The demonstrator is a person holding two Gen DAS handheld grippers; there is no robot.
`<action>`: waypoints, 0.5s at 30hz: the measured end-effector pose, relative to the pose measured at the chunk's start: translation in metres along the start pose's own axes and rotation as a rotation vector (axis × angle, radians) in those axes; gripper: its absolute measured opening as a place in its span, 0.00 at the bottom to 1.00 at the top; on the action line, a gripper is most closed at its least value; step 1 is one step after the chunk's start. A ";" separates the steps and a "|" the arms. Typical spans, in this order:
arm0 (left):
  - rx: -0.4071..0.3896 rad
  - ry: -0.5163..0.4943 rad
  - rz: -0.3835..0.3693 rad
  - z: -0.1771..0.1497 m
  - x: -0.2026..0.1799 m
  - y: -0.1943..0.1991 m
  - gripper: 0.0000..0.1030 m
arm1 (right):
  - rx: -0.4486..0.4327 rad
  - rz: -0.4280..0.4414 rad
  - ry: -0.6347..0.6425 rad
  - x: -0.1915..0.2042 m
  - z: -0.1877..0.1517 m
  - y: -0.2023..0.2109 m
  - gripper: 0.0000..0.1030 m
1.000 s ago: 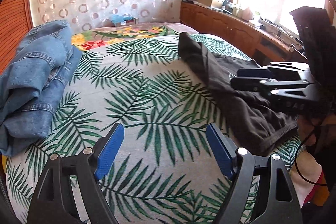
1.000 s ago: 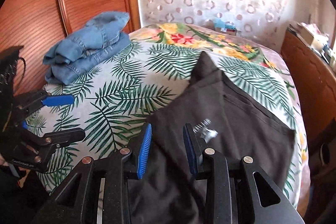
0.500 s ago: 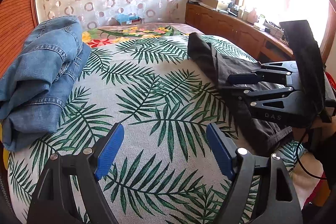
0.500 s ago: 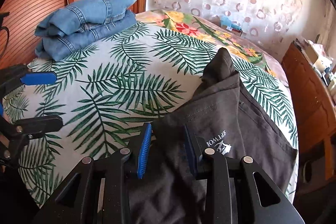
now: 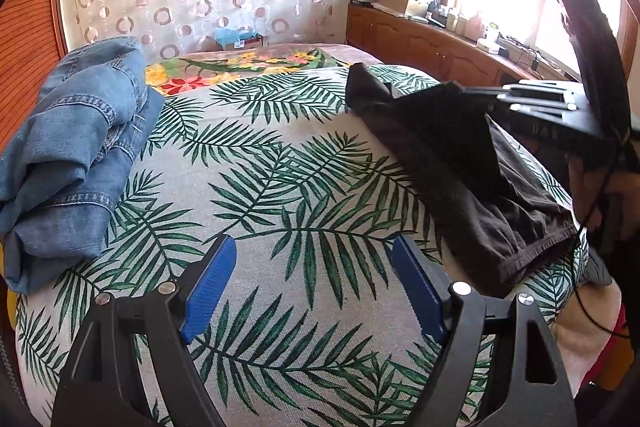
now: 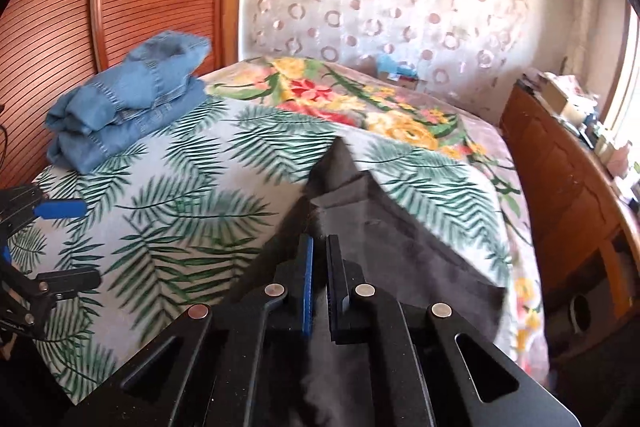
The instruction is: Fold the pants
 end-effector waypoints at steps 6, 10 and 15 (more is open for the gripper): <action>0.000 -0.008 -0.008 -0.001 -0.005 0.000 0.79 | -0.007 -0.076 -0.049 -0.044 0.001 0.009 0.05; 0.004 -0.010 -0.011 -0.001 -0.007 -0.001 0.79 | 0.019 -0.125 -0.108 -0.082 -0.001 0.004 0.05; 0.007 -0.015 -0.010 -0.001 -0.008 -0.002 0.79 | 0.066 -0.193 -0.151 -0.113 -0.011 -0.009 0.05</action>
Point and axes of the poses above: each gripper's, at about its wrist camera, not at the fingertips, and y roughly against the way its jaws point, x to its left, z to its top, the point moved 6 cm from there along -y, roughly the way its jaws point, and after that the axes turned 5 degrees about -x, right-handed, at the moved point
